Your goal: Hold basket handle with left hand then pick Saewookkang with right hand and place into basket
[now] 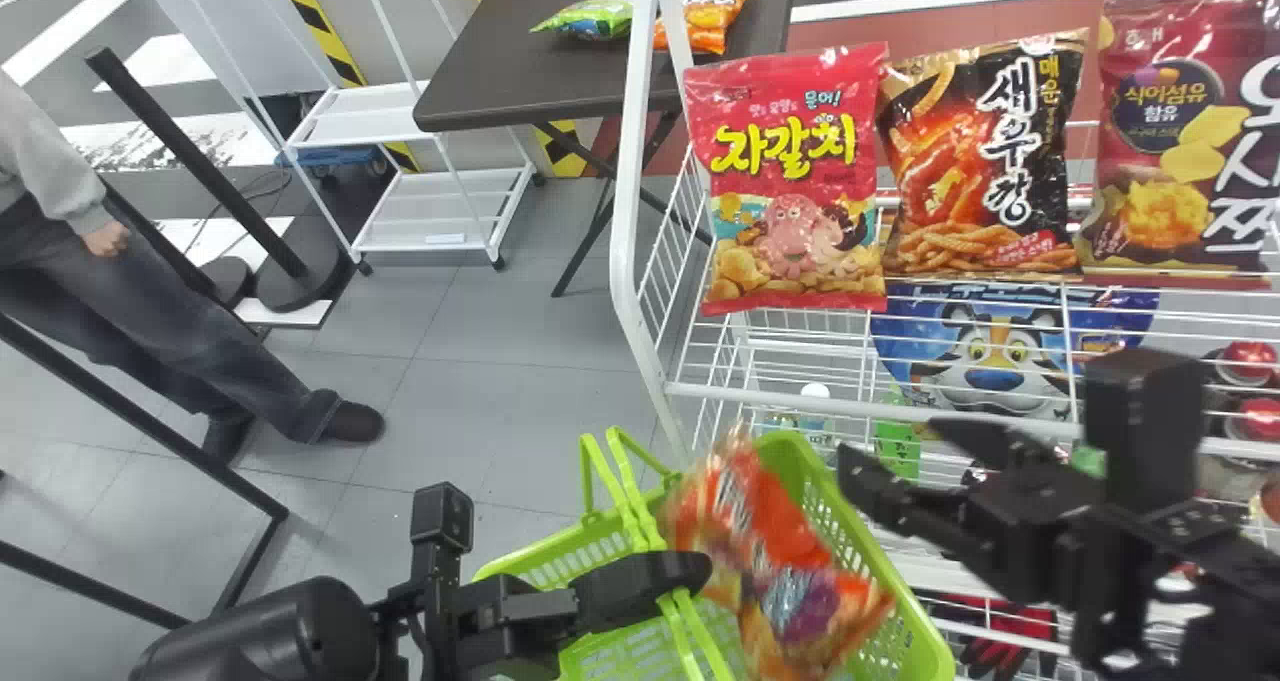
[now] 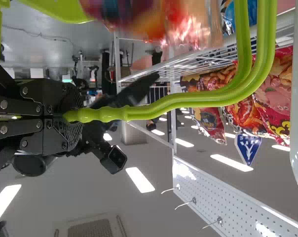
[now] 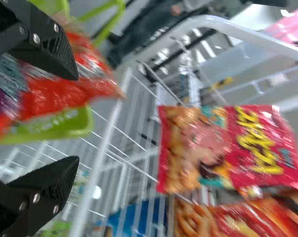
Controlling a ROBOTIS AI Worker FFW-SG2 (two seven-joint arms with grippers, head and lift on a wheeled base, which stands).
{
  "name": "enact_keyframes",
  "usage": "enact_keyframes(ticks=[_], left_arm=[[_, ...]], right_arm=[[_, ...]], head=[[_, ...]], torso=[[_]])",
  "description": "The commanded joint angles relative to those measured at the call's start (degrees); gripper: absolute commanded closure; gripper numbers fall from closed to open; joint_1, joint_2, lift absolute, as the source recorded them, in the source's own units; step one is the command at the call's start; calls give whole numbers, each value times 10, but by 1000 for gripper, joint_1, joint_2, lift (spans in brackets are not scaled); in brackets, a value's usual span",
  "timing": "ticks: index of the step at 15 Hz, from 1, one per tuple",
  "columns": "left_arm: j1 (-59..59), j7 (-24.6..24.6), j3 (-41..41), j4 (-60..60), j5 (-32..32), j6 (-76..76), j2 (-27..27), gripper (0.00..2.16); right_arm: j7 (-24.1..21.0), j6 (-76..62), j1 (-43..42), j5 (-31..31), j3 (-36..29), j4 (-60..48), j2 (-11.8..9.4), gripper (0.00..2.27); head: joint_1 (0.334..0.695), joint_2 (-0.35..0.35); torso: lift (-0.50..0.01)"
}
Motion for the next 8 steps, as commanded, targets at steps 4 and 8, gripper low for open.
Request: enact_keyframes(ticks=[4,8], left_arm=[[0,0,2,9,2,18,-1,2152],[0,0,3,18,2,18,-1,2152]], right_arm=[[12,-147,39,5,-81,-1,-19,29],[-6,-300,56,45,-113,33,-31,33]], head=[[695,273],[695,163]], torso=[[-19],[-19]])
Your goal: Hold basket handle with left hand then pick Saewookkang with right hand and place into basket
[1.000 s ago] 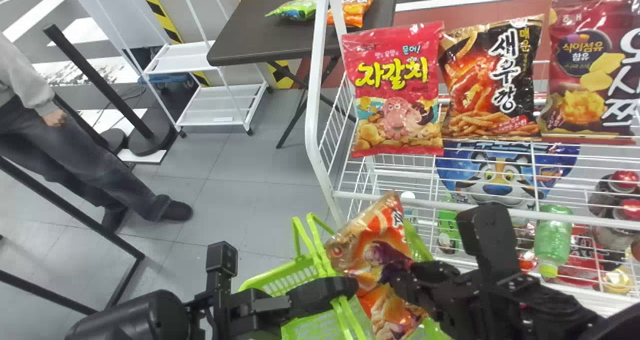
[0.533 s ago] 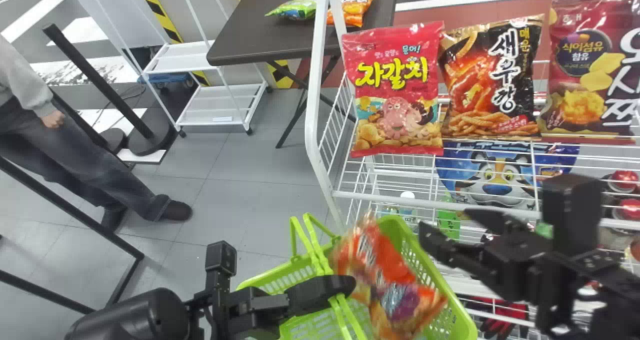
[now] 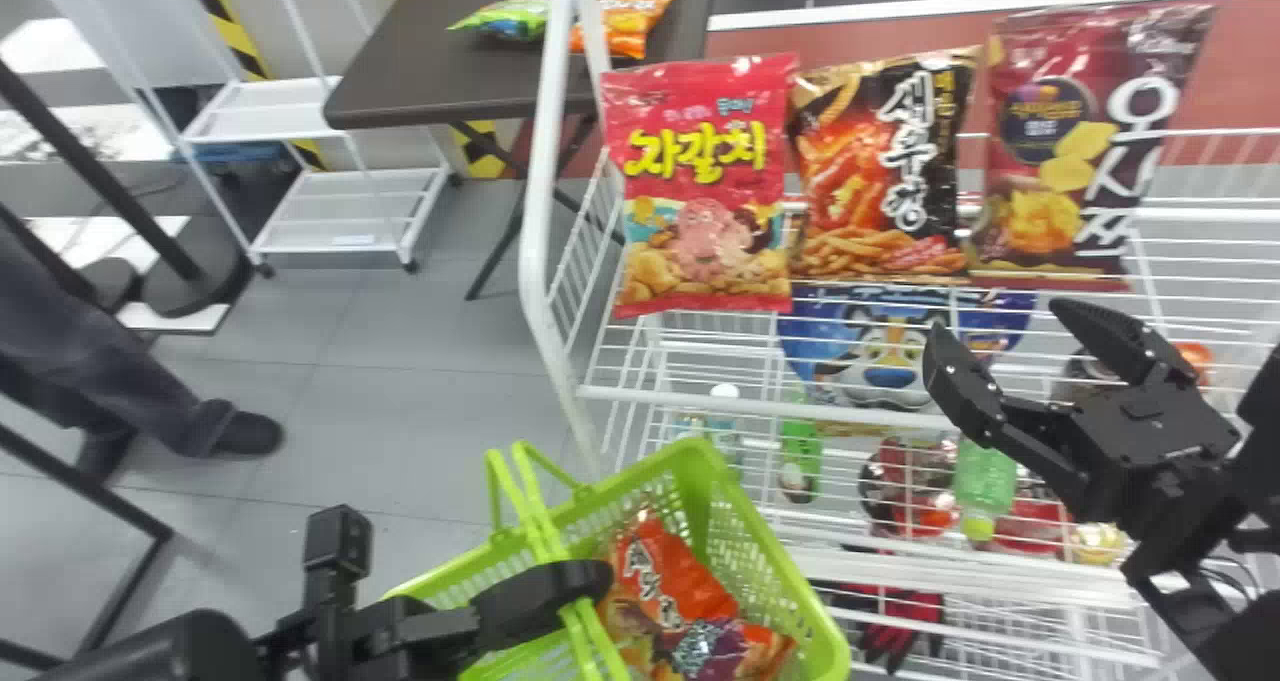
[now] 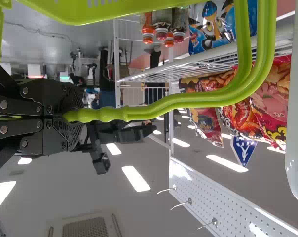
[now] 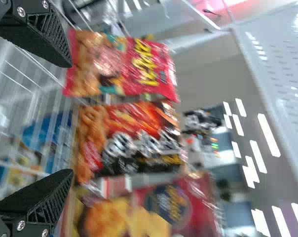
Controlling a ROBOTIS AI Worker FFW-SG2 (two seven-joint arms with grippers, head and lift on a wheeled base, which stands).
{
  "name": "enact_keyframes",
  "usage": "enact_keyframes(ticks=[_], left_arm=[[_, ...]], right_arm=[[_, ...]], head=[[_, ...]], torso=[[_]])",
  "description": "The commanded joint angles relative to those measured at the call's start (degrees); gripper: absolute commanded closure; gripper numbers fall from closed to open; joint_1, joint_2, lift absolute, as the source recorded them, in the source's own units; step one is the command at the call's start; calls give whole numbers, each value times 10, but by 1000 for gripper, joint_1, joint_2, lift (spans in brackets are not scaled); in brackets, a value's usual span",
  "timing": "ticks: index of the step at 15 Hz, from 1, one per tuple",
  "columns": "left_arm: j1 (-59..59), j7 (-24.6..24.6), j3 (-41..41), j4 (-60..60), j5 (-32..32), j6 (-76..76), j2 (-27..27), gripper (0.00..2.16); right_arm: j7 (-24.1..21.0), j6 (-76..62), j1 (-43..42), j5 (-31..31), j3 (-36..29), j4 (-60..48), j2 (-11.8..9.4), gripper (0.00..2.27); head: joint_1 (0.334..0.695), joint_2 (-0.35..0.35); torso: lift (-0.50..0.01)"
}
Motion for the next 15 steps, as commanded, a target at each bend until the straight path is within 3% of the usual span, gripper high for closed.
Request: enact_keyframes(ticks=[1,7,15], left_arm=[[0,0,0,3,0,18,0,2152],[-1,0,0,10,1,18,-2,2152],[-4,2,-3,12,-2,18,-7,2152]], right_arm=[[-12,-41,9,21,-12,23,-3,33],[-41,-166,54,33,-34,88,8,33],[-41,-250,102,30,-55,105,29,33]], head=[[695,140],[695,43],[695,-11]], torso=[[-19],[-19],[-19]])
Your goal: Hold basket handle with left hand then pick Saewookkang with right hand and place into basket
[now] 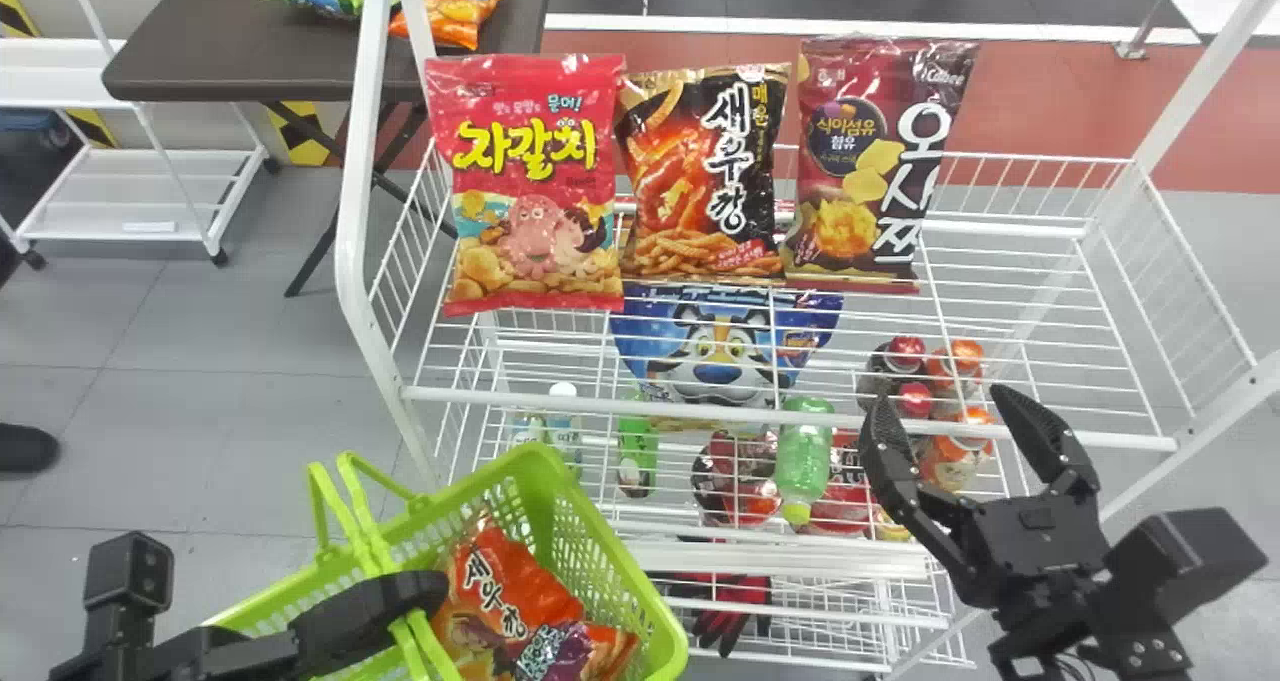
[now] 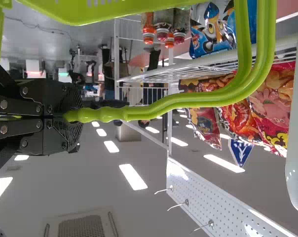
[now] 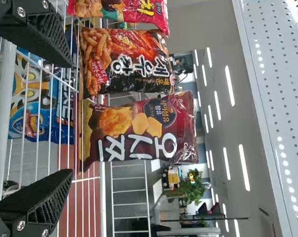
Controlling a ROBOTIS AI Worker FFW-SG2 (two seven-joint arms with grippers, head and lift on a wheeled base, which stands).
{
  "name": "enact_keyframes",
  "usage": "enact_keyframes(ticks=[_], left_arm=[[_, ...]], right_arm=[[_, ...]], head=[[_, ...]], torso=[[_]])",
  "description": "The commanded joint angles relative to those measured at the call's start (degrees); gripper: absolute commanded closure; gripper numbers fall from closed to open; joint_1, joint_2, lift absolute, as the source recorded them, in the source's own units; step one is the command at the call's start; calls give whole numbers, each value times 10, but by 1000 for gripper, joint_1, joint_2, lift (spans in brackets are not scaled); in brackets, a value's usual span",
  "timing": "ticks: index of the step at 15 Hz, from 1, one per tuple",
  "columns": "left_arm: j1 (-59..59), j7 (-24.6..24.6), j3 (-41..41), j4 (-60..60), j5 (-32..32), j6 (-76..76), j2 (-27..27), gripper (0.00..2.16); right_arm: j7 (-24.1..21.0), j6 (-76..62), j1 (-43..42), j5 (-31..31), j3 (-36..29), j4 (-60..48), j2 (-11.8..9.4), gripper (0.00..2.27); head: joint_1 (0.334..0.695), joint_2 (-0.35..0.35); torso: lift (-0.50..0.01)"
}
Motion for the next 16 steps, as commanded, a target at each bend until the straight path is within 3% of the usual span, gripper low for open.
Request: enact_keyframes(ticks=[1,16], left_arm=[[0,0,-1,-1,-1,18,-1,2155],[6,-1,-2,-8,-1,18,-4,2152]], right_arm=[[0,-17,9,-1,-6,0,4,33],[0,-33,20,-3,-5,-1,9,33]], head=[[695,-16],[695,-41]], torso=[[-19],[-19]])
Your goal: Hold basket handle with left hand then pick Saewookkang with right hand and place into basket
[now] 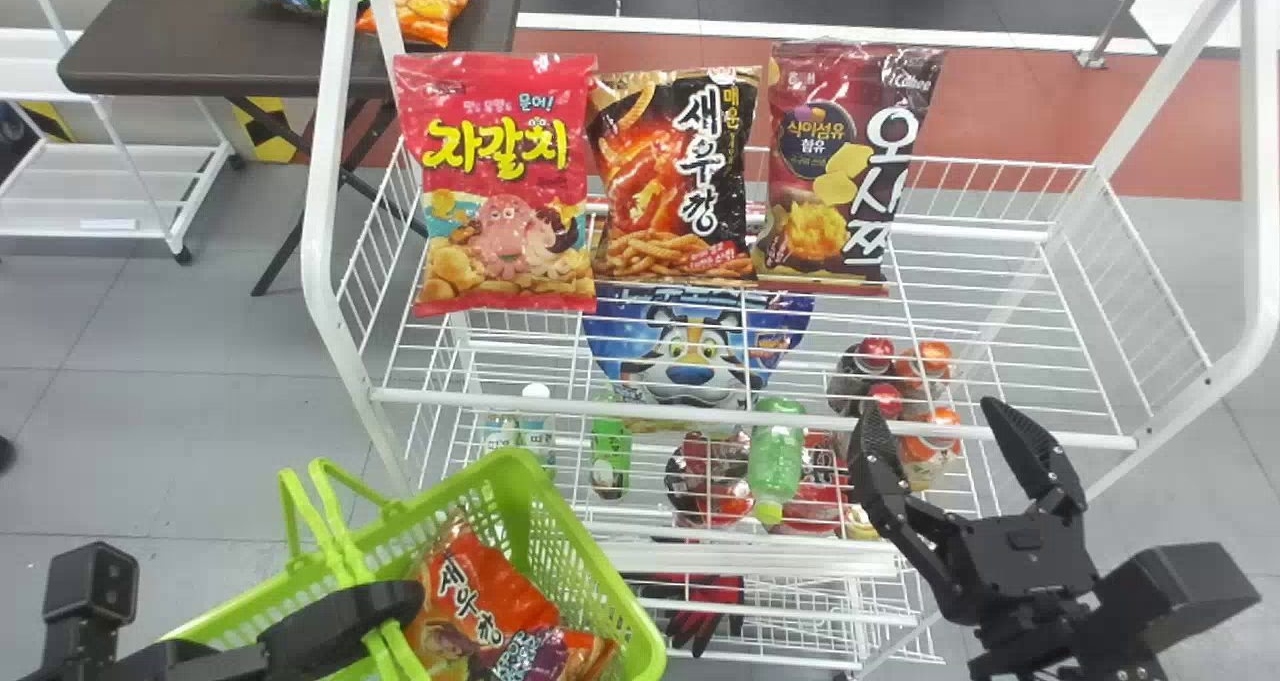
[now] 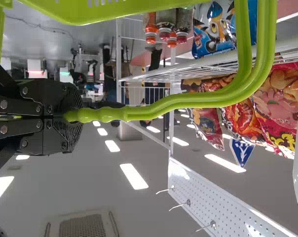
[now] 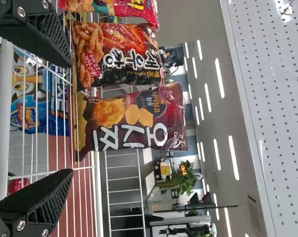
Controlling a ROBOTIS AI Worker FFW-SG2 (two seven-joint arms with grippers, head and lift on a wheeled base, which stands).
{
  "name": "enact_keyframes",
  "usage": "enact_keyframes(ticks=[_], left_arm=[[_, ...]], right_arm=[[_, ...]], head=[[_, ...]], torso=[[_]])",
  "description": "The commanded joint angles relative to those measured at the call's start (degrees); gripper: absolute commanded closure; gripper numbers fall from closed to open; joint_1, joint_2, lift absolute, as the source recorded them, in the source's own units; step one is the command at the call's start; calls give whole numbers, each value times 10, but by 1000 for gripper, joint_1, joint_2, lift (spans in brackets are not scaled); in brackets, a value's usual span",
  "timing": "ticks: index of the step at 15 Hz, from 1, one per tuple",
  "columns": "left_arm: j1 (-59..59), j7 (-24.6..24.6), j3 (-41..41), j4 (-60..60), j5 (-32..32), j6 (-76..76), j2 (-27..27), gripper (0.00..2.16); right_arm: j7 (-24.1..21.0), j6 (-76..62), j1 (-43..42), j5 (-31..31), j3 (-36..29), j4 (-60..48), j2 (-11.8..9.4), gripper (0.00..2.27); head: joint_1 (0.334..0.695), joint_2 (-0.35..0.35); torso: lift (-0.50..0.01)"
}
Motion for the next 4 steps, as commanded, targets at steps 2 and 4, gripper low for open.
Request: enact_keyframes(ticks=[2,4], left_arm=[[0,0,0,-1,0,18,0,2152],[0,0,0,-1,0,18,-1,2152]], right_arm=[[0,0,-1,0,0,1,0,33],[0,0,-1,0,-1,1,1,33]], head=[[695,-42],[695,-42]], torso=[[-19],[-19]])
